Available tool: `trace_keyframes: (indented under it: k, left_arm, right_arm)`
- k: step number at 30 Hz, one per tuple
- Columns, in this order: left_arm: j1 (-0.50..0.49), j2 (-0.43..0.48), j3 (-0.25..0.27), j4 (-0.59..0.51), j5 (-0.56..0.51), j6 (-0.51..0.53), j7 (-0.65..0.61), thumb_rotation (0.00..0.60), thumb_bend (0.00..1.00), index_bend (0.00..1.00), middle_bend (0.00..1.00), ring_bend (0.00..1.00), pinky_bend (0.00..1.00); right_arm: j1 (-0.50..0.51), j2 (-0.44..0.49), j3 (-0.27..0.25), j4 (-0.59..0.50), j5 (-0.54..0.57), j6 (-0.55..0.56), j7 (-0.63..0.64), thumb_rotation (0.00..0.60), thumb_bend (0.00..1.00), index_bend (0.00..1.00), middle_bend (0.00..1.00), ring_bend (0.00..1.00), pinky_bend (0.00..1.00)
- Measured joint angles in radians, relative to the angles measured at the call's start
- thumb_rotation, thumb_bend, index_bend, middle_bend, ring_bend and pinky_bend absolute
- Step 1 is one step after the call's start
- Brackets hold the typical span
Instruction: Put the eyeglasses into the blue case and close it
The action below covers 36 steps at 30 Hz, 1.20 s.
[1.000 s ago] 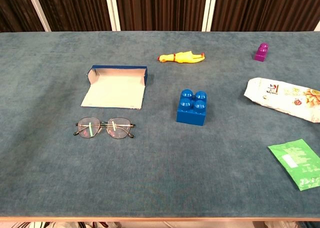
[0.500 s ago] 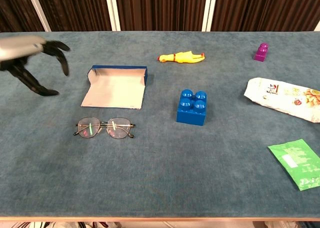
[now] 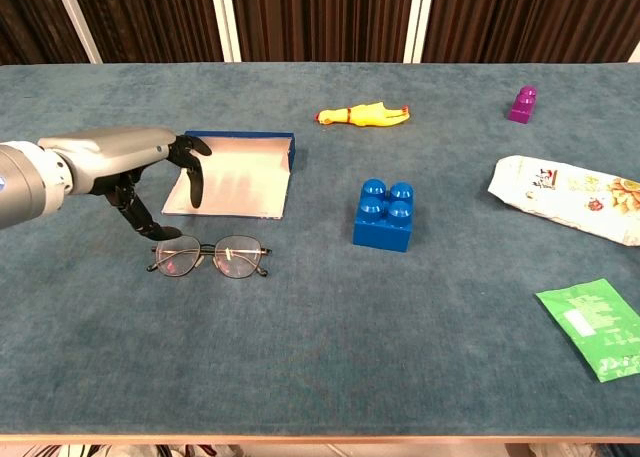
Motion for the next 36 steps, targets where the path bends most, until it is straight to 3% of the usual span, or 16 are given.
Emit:
trace_keyframes:
  k: [18, 36]
  left_arm:
    - [-0.062, -0.092, 0.03, 0.05, -0.052, 0.024, 0.058, 0.6, 0.28, 0.51, 0.07, 0.0, 0.0]
    - [-0.077, -0.102, 0.05, 0.065, -0.08, 0.052, 0.075, 0.6, 0.35, 0.53, 0.07, 0.0, 0.0]
  right_arm:
    - [0.001, 0.005, 0.004, -0.007, 0.013, -0.008, 0.009, 0.6, 0.06, 0.08, 0.0, 0.0, 0.17]
    - [0.002, 0.007, 0.006, -0.011, 0.023, -0.015, 0.011, 0.6, 0.06, 0.08, 0.0, 0.0, 0.17]
